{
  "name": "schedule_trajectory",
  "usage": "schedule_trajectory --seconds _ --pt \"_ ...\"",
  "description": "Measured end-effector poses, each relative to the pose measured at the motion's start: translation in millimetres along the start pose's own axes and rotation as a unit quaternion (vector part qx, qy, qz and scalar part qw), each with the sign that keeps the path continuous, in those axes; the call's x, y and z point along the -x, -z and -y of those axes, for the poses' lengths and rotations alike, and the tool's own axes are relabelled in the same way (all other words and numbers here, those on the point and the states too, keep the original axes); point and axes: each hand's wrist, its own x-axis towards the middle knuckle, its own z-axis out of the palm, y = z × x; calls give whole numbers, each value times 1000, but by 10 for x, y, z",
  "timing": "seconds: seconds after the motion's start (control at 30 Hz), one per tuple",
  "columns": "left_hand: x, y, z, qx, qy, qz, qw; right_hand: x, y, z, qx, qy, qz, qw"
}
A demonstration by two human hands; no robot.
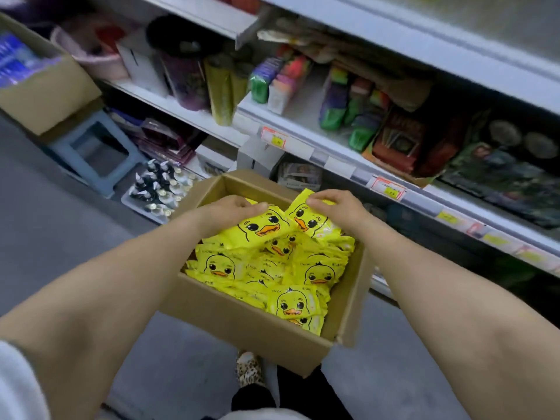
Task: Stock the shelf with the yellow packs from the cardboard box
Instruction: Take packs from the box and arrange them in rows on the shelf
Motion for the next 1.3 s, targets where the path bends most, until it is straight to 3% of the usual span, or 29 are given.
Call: schedule_trajectory --seconds 0.13,0.23,0.37,0.57,1.0,1.13,1.3 --pt "274 153 -494 2 -19 87 996 284 382 172 -49 -1 -14 999" --pt "228 301 -753 23 -45 117 992 431 674 285 -29 21 -70 997" --pt "513 371 -1357 6 -96 83 992 586 1107 435 -39 34 -137 989" --pt "617 535 -2142 -137 -178 -5 974 789 1847 645 36 55 -192 979" --pt "599 800 -3871 -238 -283 -47 928 837 3368 822 4 91 -305 948" --pt "357 653 -4269 -292 -311 -49 903 761 3737 811 8 90 -360 928" --pt "25 428 -4686 -440 -288 -102 844 709 4107 701 12 97 -362 927"
